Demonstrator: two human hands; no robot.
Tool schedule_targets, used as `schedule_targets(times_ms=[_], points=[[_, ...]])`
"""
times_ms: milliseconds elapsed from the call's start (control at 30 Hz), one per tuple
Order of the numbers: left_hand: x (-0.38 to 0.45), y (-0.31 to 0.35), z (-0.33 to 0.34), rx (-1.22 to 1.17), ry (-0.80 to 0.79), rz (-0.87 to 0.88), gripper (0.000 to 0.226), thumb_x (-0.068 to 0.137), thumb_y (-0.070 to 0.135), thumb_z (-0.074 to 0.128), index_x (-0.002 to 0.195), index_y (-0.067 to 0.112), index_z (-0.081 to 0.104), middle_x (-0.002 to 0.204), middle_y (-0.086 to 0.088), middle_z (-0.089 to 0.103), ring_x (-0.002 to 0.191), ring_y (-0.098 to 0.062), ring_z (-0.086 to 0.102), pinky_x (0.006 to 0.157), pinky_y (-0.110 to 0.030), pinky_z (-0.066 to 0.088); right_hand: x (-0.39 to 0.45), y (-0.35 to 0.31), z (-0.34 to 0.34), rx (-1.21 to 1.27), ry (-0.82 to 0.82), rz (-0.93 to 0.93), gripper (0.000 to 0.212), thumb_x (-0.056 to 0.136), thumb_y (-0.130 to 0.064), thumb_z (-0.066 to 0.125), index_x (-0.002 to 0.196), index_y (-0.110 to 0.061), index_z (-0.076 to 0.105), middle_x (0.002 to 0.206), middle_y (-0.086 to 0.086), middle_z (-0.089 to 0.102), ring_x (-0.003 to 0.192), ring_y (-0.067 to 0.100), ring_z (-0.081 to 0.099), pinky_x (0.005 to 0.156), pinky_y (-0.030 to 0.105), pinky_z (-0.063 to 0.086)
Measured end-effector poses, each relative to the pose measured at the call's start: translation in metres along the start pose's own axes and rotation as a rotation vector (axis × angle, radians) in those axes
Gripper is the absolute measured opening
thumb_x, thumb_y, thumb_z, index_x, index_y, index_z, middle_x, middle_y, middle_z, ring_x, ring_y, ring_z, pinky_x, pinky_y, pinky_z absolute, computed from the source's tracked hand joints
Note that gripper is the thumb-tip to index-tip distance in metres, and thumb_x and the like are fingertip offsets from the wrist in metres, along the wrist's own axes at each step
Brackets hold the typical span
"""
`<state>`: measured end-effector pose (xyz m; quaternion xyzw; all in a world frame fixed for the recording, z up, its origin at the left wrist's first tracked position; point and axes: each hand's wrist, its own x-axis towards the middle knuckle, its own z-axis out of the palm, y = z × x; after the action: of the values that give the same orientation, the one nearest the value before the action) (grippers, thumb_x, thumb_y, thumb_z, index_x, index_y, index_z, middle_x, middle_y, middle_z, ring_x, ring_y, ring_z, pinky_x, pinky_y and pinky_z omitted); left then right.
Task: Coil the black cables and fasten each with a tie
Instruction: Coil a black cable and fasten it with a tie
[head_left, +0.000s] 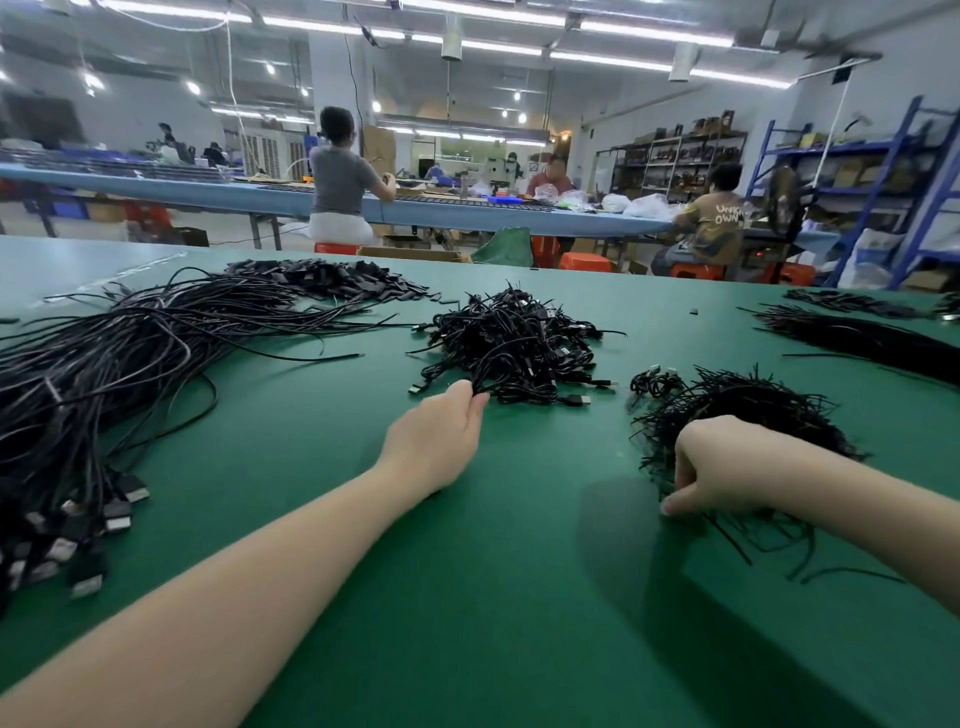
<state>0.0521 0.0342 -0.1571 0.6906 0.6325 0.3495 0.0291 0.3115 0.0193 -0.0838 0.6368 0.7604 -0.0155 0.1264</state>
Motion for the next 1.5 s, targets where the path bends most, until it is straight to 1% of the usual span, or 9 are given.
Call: schedule_targets(times_ms=[233, 400, 567, 667, 800, 900, 1033, 1200, 1500], points=[[0.001, -0.017, -0.009, -0.096, 0.018, -0.063, 0.038, 0.103, 0.040, 0.029, 0.071, 0.019, 0.029, 0.067, -0.003, 0.046, 0.062, -0.023, 0.043, 0.056, -0.036, 0.030, 0.005, 0.012, -0.001, 0.267, -0.129, 0.046, 0.012, 0.084, -0.030, 0.072, 0.078, -0.020, 0.071, 0.062, 0.001, 0.065, 0.040, 0.011, 0.051, 0.040, 0.020, 0.041], [0.000, -0.011, -0.005, -0.080, -0.022, -0.007, 0.038, 0.103, 0.040, 0.029, 0.070, 0.020, 0.028, 0.063, -0.001, 0.045, 0.058, -0.022, 0.043, 0.054, -0.036, 0.031, 0.003, 0.010, -0.002, 0.222, -0.110, 0.013, 0.013, 0.082, -0.034, 0.073, 0.079, -0.021, 0.071, 0.068, 0.002, 0.069, 0.042, 0.010, 0.054, 0.038, 0.019, 0.041], [-0.001, -0.011, -0.006, -0.094, -0.034, -0.011, 0.038, 0.103, 0.039, 0.029, 0.071, 0.019, 0.029, 0.065, -0.002, 0.046, 0.061, -0.023, 0.044, 0.057, -0.036, 0.035, 0.002, 0.008, 0.000, 0.412, -0.215, 0.071, 0.015, 0.086, -0.025, 0.071, 0.083, -0.010, 0.068, 0.037, -0.004, 0.050, 0.026, 0.009, 0.037, 0.035, 0.013, 0.027], [-0.001, -0.010, -0.006, -0.095, -0.050, -0.013, 0.038, 0.103, 0.040, 0.029, 0.071, 0.018, 0.031, 0.066, -0.002, 0.047, 0.063, -0.025, 0.046, 0.059, -0.038, 0.038, -0.002, 0.004, 0.002, 0.369, -0.223, 0.000, 0.021, 0.091, -0.026, 0.064, 0.081, -0.009, 0.065, 0.046, 0.001, 0.053, 0.035, 0.015, 0.040, 0.036, 0.019, 0.032], [0.002, -0.013, -0.008, -0.181, -0.085, -0.046, 0.039, 0.102, 0.039, 0.032, 0.079, 0.010, 0.042, 0.077, -0.011, 0.057, 0.069, -0.029, 0.050, 0.069, -0.043, 0.044, 0.003, -0.028, 0.007, 0.497, 0.136, -0.261, 0.016, 0.094, -0.024, 0.057, 0.082, -0.015, 0.062, 0.072, 0.001, 0.069, 0.053, 0.011, 0.063, 0.046, 0.022, 0.048], [0.004, -0.016, -0.008, -0.236, -0.106, -0.083, 0.038, 0.102, 0.039, 0.034, 0.087, 0.009, 0.051, 0.079, -0.009, 0.058, 0.069, -0.025, 0.050, 0.074, -0.045, 0.046, 0.016, -0.069, 0.007, 0.869, 0.487, -0.391, 0.005, 0.091, -0.013, 0.062, 0.095, -0.014, 0.067, 0.072, -0.006, 0.067, 0.054, 0.006, 0.064, 0.053, 0.014, 0.051], [0.006, -0.017, -0.007, -0.292, -0.093, -0.090, 0.038, 0.101, 0.036, 0.039, 0.088, 0.002, 0.048, 0.072, -0.008, 0.050, 0.066, -0.022, 0.044, 0.073, -0.048, 0.045, 0.038, -0.117, 0.006, 0.906, 0.854, -0.483, 0.010, 0.090, -0.016, 0.066, 0.097, -0.016, 0.073, 0.077, -0.018, 0.063, 0.066, -0.002, 0.058, 0.067, 0.010, 0.044], [0.008, -0.019, -0.006, -0.265, -0.075, -0.010, 0.035, 0.101, 0.033, 0.039, 0.089, 0.001, 0.045, 0.077, -0.016, 0.054, 0.068, -0.027, 0.048, 0.068, -0.047, 0.043, 0.057, -0.137, 0.025, 0.880, 1.022, -0.612, 0.008, 0.089, -0.010, 0.064, 0.095, -0.012, 0.070, 0.083, -0.003, 0.070, 0.074, 0.015, 0.062, 0.069, 0.033, 0.052], [0.007, -0.017, 0.000, -0.044, -0.051, 0.095, 0.028, 0.102, 0.030, 0.036, 0.102, 0.005, 0.048, 0.089, -0.016, 0.064, 0.079, -0.036, 0.058, 0.067, -0.044, 0.046, 0.060, -0.133, 0.035, 0.987, 1.024, -0.635, 0.006, 0.088, -0.011, 0.065, 0.094, -0.013, 0.068, 0.081, -0.012, 0.067, 0.079, 0.004, 0.064, 0.071, 0.025, 0.053]])
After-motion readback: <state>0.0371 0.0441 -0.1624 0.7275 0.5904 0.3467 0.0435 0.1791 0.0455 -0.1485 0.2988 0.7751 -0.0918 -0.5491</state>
